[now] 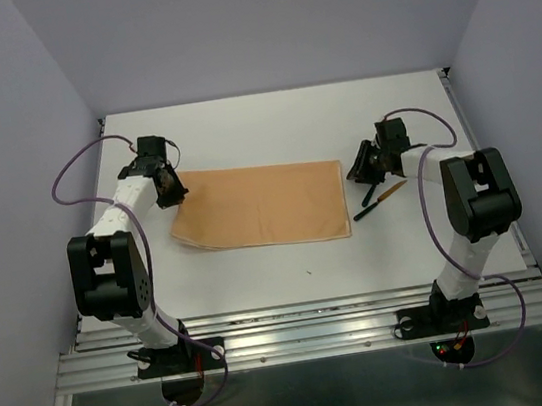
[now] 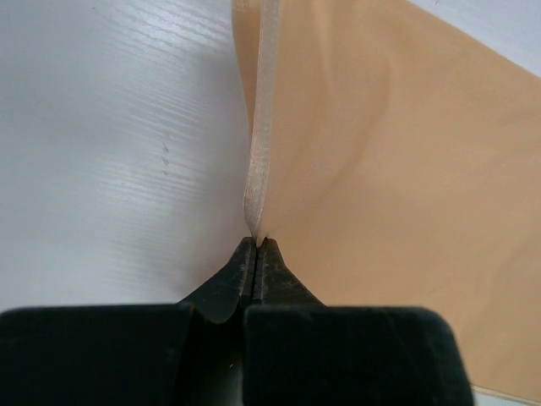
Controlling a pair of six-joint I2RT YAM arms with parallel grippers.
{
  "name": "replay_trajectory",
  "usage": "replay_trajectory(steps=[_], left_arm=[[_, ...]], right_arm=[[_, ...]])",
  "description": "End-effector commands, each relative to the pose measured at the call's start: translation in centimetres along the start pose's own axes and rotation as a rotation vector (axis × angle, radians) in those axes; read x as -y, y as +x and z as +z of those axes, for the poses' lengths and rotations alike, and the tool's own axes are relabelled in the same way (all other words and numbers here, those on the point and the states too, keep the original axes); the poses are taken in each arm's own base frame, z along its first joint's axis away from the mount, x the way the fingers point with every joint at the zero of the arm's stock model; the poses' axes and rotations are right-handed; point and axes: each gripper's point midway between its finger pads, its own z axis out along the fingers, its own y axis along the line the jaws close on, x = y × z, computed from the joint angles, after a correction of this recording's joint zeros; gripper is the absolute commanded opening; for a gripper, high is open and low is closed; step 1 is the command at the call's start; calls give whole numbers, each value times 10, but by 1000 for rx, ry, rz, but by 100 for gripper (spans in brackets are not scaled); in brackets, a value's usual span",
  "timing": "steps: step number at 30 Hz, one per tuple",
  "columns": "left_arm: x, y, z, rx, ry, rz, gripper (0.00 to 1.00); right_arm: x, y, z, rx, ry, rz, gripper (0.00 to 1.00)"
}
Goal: Fold the napkin into a case and place the utensils inside
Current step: Pick up the rectangle-folded napkin at the center of the board.
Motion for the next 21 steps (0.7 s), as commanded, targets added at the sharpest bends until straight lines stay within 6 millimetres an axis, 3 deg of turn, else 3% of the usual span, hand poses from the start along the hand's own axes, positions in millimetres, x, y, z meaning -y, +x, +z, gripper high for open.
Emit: replay_trajectory(steps=[1, 8, 12, 16, 21], left_arm=[[8, -21, -26, 62, 25, 23, 0], [42, -29, -45, 94, 80, 79, 0], [59, -35, -56, 115, 119, 89, 0], [85, -36, -71, 132, 181, 111, 0], [118, -28, -84, 128, 260, 143, 0]], right_arm=[[-10, 13, -10, -11, -48, -31, 38], [-25, 52, -10, -82, -111, -50, 38], [-28, 58, -11, -91, -125, -30, 36], [-27, 61, -9, -88, -108, -24, 18], [-28, 71, -2, -112, -104, -15, 8]])
